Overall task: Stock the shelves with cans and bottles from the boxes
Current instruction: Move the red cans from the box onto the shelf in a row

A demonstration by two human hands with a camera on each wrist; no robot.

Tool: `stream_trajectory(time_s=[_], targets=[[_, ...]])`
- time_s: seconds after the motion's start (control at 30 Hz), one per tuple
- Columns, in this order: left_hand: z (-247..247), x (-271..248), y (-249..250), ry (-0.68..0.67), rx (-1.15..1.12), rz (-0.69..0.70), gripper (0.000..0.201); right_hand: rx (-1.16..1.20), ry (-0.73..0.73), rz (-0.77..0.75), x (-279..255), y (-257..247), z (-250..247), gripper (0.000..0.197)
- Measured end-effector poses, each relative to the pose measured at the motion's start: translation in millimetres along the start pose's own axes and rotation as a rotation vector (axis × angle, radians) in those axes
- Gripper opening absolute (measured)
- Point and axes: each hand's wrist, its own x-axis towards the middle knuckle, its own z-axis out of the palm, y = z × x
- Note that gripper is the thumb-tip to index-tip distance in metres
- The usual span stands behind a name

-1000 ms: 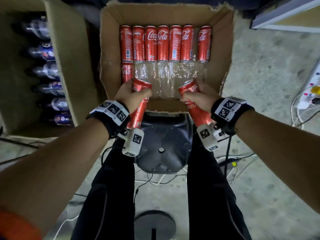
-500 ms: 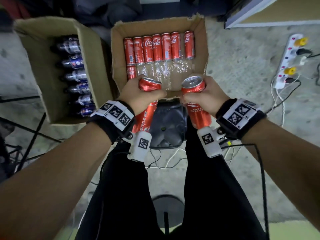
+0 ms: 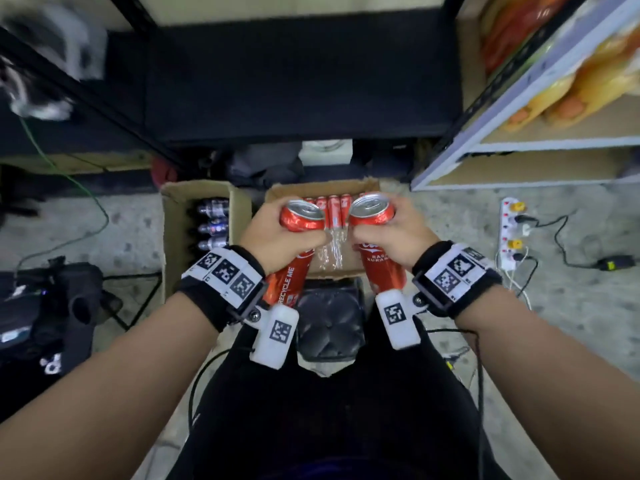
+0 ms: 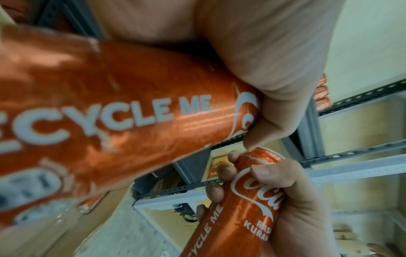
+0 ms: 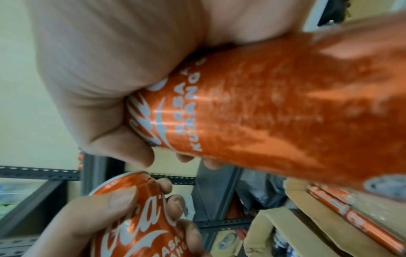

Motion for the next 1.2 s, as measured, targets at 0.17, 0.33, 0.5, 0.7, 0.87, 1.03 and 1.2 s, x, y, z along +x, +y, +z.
stream_trajectory(time_s=[0.17,0.33,0.5,0.7,0.87,1.03,1.2], targets=[[-17,-31,70,0.030,-0.009,0.206,0.032,-0.052,-0.041,-0.196,-26,-78,-10,0.021],[-40,-55,136,0.098,-0.014,0.375,0.029,-0.049,-0.059,-0.364,-37,-148,-21,0.019],[-69,-70,194,0.116,-0.024,0.530,0.041,0.031,-0.043,-0.449,-44,-221,-29,0.031],[-114,-76,261,0.140,-0.049,0.710,0.041,-0.048,-0.026,-0.623,-49,-306,-27,0.036],[-161,-83,309,0.129,-0.078,0.856,0.041,-0.114,0.027,-0.746,-54,-366,-12,0.026],[-208,-91,337,0.101,-0.069,0.940,0.041,-0.148,0.091,-0.846,-49,-405,15,0.024],[-239,-86,347,0.087,-0.015,0.974,0.043,-0.174,0.152,-0.883,-39,-424,36,0.027]])
